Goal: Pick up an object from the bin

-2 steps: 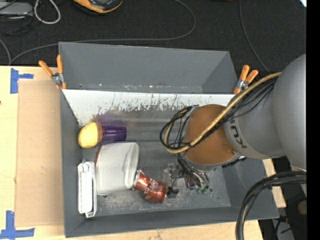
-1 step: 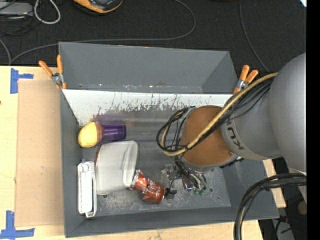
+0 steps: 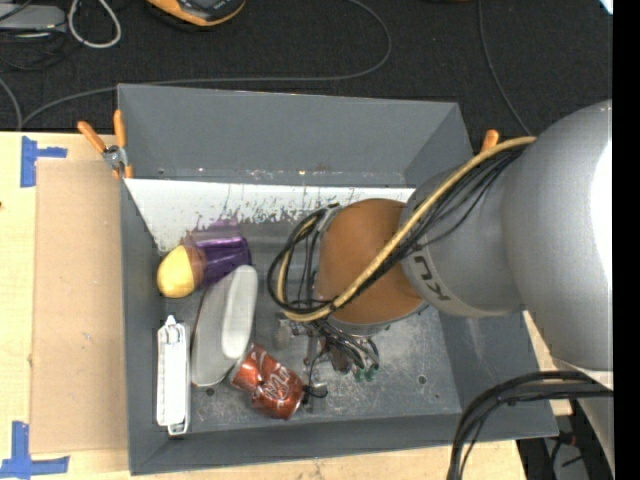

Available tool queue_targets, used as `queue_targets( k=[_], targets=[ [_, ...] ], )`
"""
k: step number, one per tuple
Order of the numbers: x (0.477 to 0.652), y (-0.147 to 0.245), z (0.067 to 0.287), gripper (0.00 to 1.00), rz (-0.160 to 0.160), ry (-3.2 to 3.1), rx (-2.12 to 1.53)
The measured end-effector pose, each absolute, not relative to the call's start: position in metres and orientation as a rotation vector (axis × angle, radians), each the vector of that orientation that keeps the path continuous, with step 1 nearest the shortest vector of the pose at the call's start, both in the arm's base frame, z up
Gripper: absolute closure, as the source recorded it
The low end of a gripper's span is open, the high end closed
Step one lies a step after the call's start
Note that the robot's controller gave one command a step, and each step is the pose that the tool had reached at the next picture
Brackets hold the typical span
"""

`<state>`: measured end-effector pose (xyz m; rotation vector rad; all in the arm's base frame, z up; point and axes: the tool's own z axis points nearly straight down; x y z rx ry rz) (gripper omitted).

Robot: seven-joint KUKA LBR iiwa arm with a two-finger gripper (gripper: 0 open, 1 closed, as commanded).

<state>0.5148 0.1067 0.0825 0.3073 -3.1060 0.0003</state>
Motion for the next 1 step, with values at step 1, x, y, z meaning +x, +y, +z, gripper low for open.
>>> queue_targets(
  k=[1],
  targets=[
    [0.5148, 0.1066, 0.0825, 0.0, 0.001, -3.106, 0.307]
  ],
)
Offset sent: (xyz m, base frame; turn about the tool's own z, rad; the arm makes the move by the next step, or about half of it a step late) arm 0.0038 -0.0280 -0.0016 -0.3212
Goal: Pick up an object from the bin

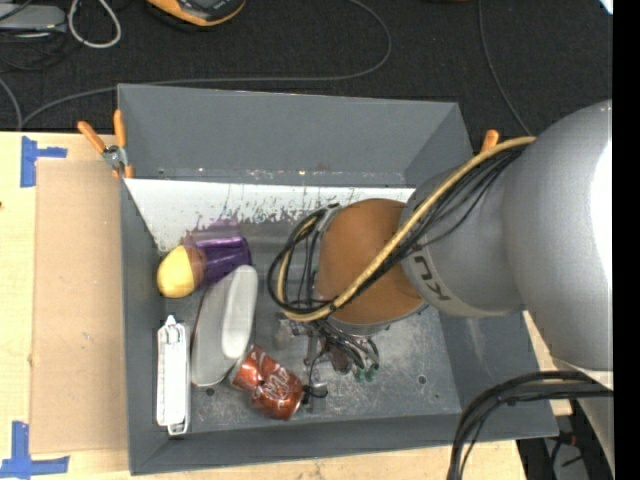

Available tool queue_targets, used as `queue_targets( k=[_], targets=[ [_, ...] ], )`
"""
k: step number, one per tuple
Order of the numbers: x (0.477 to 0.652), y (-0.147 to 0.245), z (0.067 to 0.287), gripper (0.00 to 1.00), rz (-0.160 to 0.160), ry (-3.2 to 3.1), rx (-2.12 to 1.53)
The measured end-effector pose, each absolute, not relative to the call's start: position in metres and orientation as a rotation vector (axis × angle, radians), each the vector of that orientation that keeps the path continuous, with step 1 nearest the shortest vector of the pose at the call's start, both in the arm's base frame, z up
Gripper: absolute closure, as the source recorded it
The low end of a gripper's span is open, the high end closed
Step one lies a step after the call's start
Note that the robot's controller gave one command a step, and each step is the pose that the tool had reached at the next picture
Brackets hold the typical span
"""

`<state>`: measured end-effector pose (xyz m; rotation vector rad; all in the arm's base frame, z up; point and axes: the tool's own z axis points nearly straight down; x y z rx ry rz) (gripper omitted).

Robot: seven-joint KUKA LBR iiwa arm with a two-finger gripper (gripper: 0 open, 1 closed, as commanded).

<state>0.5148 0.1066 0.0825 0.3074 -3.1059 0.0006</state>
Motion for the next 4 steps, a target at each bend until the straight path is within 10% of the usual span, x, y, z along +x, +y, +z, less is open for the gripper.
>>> queue_targets(
  k=[1, 3, 4],
  targets=[
    [0.518, 0.078, 0.08, 0.0, -0.004, -3.018, 0.785],
    [0.514, 0.15, 0.072, 0.0, -0.004, -3.078, 0.501],
    [0.49, 0.164, 0.142, 0.0, -0.002, -3.083, 0.439]
  ],
)
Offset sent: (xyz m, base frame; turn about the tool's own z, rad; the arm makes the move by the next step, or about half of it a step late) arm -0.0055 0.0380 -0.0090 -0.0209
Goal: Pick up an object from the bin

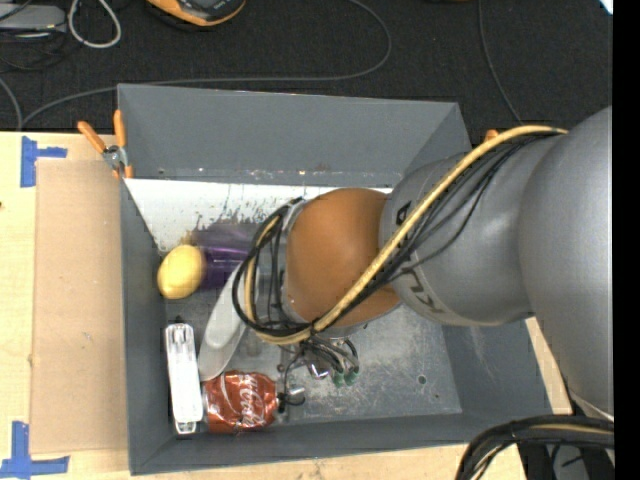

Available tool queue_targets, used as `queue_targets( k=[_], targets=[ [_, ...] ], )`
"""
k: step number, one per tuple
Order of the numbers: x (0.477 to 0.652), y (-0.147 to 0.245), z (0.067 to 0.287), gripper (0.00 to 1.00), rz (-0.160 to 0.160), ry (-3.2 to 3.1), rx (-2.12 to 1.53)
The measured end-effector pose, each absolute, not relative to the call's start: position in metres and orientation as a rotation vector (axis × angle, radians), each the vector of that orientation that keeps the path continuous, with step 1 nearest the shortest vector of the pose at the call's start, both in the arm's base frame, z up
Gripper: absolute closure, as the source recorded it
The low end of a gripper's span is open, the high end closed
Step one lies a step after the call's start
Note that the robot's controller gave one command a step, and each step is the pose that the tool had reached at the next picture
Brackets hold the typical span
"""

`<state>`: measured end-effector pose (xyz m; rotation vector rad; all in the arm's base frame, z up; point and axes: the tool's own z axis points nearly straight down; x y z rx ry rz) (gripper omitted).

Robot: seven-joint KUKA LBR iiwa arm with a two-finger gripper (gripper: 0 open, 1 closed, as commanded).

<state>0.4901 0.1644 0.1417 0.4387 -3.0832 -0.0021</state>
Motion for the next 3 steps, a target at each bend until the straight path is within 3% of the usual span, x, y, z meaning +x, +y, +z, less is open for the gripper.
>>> queue_targets(
  k=[1, 2, 3],
  targets=[
    [0.516, 0.196, 0.079, 0.0, 0.011, -3.067, 0.612],
    [0.496, 0.192, 0.083, 0.0, 0.002, -3.078, 0.466],
    [0.52, 0.175, 0.085, 1.0, -0.003, -2.998, 0.841]
  ],
)
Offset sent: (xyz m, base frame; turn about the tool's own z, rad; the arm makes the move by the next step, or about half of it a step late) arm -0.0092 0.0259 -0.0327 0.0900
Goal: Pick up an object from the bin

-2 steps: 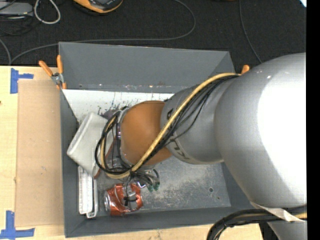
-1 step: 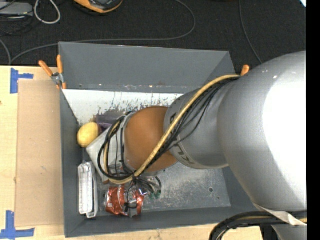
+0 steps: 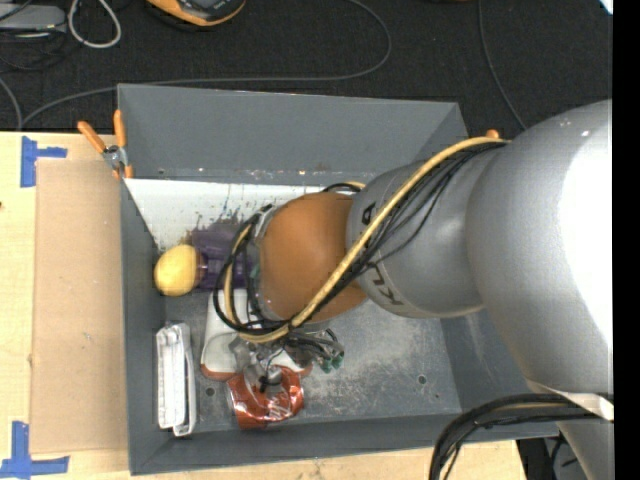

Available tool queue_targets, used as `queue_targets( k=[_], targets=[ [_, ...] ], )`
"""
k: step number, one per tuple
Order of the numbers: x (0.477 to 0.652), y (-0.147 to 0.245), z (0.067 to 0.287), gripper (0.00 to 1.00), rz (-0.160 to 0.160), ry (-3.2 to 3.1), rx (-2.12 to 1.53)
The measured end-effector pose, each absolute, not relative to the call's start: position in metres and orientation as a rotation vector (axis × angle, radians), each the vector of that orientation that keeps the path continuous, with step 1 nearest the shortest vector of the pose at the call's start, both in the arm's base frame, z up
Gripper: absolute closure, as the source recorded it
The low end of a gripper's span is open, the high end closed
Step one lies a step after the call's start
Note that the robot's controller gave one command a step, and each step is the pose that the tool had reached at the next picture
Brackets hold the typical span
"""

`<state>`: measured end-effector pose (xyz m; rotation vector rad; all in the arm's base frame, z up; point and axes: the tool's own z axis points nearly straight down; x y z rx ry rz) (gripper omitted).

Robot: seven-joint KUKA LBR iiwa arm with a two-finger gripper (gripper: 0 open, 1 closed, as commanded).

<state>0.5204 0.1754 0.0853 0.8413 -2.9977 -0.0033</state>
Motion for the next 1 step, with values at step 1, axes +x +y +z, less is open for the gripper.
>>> queue_targets(
  k=[1],
  targets=[
    [0.5203, 0.1753, 0.0852, 1.0, -0.003, -2.998, 0.841]
  ],
)
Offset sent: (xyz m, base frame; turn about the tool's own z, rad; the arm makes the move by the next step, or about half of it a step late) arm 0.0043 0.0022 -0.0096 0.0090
